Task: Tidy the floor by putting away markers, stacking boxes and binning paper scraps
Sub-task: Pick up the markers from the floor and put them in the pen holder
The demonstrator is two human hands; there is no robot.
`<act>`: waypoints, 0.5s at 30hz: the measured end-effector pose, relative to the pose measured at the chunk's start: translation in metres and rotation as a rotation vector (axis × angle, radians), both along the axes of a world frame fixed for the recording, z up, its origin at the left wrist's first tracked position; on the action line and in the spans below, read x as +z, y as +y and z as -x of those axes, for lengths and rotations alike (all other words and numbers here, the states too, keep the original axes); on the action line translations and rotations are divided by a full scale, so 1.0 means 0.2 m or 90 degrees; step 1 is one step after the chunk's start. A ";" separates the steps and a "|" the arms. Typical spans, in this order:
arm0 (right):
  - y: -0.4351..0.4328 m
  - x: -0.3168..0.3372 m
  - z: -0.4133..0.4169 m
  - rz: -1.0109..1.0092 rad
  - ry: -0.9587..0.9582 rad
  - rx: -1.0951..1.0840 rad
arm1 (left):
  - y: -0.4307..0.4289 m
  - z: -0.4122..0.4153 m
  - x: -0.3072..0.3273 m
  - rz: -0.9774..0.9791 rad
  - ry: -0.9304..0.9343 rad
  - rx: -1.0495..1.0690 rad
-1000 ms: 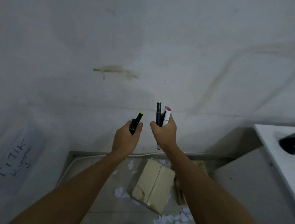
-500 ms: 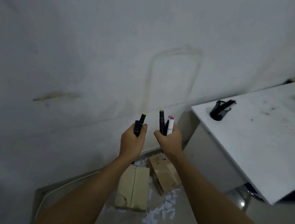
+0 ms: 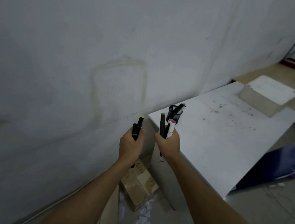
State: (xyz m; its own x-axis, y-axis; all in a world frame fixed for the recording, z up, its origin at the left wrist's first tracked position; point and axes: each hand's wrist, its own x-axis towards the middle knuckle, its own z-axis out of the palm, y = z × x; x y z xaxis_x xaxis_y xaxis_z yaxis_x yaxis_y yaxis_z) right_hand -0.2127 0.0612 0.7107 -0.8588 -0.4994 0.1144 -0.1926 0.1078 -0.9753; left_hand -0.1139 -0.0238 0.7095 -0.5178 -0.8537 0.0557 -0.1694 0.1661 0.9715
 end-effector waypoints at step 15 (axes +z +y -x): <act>-0.13 -0.13 0.79 -0.027 -0.040 -0.059 | -0.09 0.83 -0.15 -0.077 -0.018 -0.028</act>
State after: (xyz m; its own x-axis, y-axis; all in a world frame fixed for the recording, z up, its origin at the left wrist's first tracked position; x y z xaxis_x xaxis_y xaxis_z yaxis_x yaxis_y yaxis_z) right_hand -0.3711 0.0345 0.6843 -0.9063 -0.4208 0.0395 -0.1188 0.1637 -0.9793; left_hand -0.2805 -0.0425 0.6796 -0.5552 -0.8295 -0.0608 -0.1918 0.0565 0.9798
